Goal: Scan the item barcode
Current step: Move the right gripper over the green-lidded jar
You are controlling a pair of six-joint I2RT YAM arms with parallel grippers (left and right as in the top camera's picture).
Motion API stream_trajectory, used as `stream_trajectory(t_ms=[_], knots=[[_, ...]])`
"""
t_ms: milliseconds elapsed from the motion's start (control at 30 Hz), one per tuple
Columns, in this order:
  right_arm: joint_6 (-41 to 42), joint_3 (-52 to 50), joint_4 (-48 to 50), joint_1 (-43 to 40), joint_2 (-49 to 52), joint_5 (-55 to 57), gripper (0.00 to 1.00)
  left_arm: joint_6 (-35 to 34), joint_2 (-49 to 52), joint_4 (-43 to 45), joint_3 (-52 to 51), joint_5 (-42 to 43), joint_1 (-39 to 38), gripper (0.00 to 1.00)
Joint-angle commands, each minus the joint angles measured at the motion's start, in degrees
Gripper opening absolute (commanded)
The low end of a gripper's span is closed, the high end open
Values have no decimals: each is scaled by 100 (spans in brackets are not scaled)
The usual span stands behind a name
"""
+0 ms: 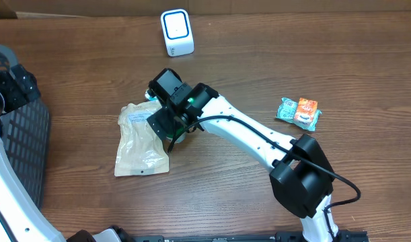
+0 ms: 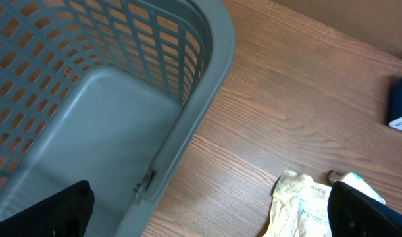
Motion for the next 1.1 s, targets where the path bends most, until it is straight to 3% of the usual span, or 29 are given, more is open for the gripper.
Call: stream_trajectory(t_ms=[0,667,867,1067], knots=[[15,44,-13,-4,48,-258,93,68,-39,20,122,-20,-2,100],[-9,-422,227,-7,151,-170,83,68,-39,20,122,-20,-2,99],[-7,-422,216,-13,229,-168,68,68,-39,20,122,-20,-2,99],[-9,-404,70,-96,192,-127,63,68,-39,20,122,-20,-2,100]])
